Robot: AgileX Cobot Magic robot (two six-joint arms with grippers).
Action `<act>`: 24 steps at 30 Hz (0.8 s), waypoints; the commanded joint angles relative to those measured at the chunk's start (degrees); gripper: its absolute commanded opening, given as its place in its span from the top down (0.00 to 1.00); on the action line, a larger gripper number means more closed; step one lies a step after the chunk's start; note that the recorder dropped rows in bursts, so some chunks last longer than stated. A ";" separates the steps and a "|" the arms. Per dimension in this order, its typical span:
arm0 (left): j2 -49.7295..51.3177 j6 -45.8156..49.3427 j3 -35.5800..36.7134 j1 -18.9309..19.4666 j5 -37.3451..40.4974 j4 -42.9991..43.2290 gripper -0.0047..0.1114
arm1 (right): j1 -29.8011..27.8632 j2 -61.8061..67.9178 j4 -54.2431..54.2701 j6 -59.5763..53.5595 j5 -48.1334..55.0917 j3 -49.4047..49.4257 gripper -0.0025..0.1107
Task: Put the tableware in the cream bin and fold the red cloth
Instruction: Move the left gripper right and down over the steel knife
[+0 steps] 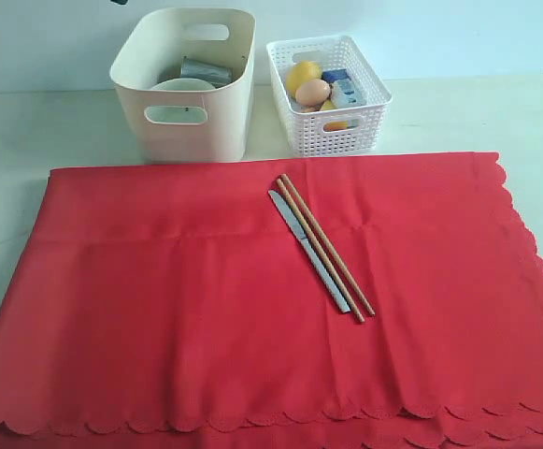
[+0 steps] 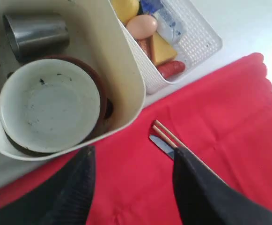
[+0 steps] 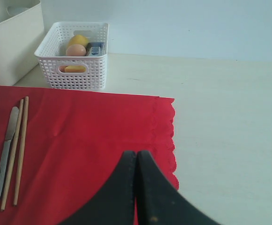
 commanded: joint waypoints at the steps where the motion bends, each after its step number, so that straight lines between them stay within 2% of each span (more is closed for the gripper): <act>1: -2.08 -1.56 1.75 -0.82 2.27 -1.26 0.53 | -0.37 -0.33 0.01 0.00 -0.61 0.14 0.98; 8: -3.02 -2.77 5.82 -5.35 2.36 -0.56 0.53 | -0.37 -0.33 0.01 0.00 -0.61 0.14 0.98; 18: -2.78 -3.78 10.28 -18.12 -2.92 8.60 0.53 | -0.37 -0.33 0.01 0.00 -0.61 0.14 0.98; 21: -1.98 2.39 10.29 -21.98 -4.69 12.16 0.53 | -0.37 -0.33 0.01 0.00 -0.61 0.14 0.98; 24: -0.64 14.82 10.29 -25.19 -5.63 13.37 0.53 | -0.37 -0.33 0.01 0.00 -0.61 0.14 0.98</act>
